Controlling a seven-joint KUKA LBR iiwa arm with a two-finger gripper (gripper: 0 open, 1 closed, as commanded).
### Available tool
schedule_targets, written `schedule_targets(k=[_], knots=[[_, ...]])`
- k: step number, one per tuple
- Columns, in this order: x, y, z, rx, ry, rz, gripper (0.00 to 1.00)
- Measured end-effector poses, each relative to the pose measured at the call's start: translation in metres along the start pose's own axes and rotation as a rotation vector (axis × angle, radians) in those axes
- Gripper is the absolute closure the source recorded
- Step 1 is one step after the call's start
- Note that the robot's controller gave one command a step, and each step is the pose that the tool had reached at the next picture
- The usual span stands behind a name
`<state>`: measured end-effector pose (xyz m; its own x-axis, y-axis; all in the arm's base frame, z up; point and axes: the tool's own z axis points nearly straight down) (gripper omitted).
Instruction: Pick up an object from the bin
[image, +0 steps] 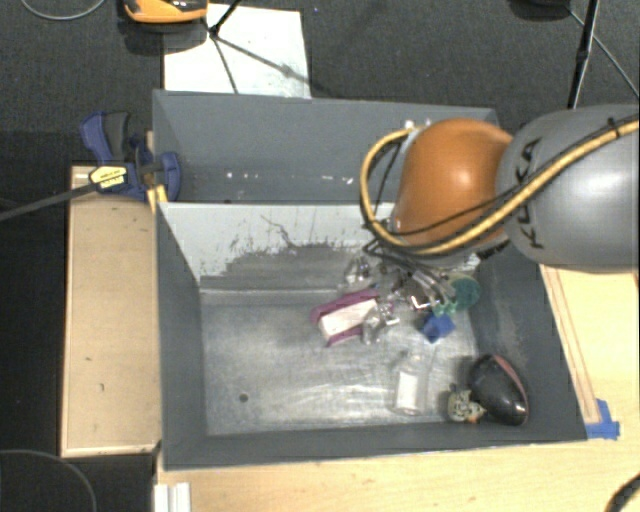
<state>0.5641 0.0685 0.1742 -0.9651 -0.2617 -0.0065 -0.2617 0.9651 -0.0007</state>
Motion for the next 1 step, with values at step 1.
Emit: schedule_targets(k=[1], knots=[[-0.0009,-0.0001,-0.0051,0.0,0.001,0.001,1.0]])
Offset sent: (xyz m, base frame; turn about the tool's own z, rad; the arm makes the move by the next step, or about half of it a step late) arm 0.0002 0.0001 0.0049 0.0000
